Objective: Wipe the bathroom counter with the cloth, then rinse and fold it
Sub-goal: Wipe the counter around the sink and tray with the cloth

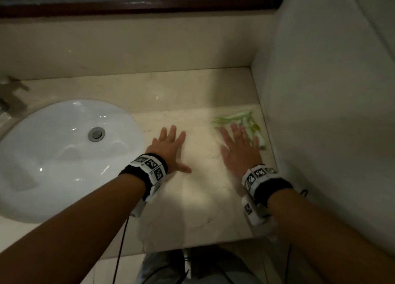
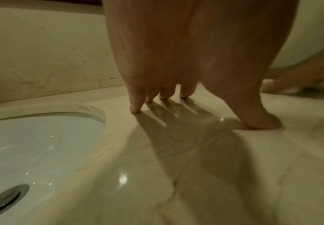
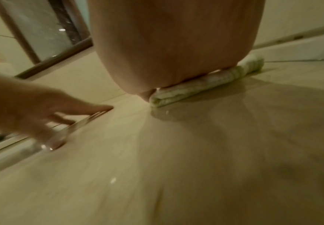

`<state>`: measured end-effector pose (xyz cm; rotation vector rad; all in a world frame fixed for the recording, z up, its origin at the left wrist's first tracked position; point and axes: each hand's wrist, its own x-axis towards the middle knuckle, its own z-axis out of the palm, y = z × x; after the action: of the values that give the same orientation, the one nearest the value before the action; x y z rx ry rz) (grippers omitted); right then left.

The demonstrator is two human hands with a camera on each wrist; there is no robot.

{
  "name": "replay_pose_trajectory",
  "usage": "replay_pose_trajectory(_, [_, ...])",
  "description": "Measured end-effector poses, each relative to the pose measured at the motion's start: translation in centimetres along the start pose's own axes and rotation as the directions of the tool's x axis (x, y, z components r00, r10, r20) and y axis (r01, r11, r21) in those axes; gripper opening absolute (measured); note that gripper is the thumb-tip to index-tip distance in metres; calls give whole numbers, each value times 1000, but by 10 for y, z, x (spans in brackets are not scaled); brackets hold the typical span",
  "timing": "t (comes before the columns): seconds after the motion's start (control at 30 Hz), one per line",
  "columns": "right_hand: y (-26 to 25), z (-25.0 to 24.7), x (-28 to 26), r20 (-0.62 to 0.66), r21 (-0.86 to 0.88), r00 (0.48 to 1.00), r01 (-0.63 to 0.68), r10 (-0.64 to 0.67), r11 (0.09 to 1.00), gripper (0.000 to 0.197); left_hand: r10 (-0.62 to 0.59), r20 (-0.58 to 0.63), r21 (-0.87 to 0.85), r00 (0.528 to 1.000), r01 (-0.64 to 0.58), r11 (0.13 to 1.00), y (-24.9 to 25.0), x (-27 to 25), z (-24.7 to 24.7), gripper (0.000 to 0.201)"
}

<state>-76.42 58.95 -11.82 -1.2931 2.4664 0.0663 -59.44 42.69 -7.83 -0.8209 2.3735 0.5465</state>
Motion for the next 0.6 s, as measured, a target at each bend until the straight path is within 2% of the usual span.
replay_pose_trajectory(0.1, [7, -15, 44, -33, 61, 996, -86, 89, 994, 57, -14, 21, 8, 1000, 13, 1000, 2, 4, -1, 126])
replay_pose_trajectory(0.27, [11, -40, 92, 92, 82, 984, -157, 150, 984, 58, -35, 38, 12, 999, 34, 999, 3, 8, -4, 127])
replay_pose_trajectory(0.43, [11, -43, 75, 169, 74, 978, -137, 123, 988, 61, -27, 39, 7, 999, 27, 1000, 3, 7, -3, 128])
replay_pose_trajectory(0.6, [0, -23, 13, 190, 46, 979, -79, 69, 996, 64, -17, 48, -2, 999, 17, 1000, 2, 7, -2, 129])
